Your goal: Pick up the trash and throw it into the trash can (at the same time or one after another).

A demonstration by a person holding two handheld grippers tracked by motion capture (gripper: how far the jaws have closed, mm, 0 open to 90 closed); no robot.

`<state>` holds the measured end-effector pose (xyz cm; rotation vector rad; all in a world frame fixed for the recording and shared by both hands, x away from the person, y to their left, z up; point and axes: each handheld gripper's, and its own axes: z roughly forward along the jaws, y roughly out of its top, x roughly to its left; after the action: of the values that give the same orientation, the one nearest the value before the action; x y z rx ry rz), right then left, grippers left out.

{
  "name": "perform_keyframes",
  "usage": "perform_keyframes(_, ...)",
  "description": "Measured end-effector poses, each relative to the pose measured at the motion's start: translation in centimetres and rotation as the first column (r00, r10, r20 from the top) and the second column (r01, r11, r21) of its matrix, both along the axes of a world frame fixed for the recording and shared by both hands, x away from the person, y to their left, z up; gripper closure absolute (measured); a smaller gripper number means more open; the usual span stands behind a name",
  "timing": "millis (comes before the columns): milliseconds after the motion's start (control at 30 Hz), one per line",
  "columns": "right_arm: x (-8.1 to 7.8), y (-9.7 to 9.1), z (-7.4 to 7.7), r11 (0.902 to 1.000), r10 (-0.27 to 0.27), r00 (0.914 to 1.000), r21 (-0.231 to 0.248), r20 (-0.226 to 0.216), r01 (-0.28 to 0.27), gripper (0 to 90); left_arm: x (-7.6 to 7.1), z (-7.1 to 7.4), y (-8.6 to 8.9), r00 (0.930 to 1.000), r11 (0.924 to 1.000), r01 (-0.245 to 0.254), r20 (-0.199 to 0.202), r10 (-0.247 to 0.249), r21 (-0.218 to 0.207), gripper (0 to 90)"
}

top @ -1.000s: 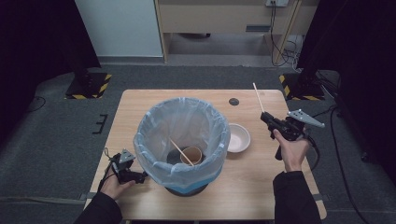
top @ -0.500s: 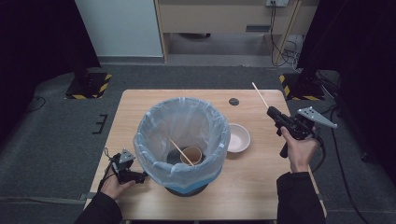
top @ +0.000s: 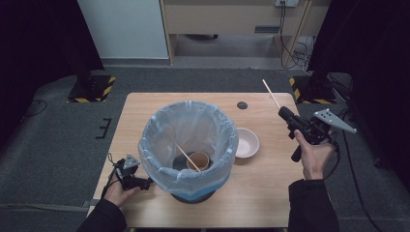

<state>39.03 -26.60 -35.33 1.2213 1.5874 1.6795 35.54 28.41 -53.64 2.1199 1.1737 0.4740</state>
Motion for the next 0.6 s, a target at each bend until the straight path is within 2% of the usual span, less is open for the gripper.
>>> perform_keyframes(333,-0.8,0.2,1.5,0.9996,0.022,0.9983,0.016,0.053,-0.023,86.0,0.0,0.0,0.0,1.0000,1.0000,0.000,0.000,0.000,-0.001,0.0)
perform_keyframes(600,-1.7,0.9,2.9,0.9980,0.056,0.9932,0.025,0.102,-0.058,86.0,0.0,0.0,0.0,1.0000,1.0000,0.001,0.000,-0.001,0.000,0.0)
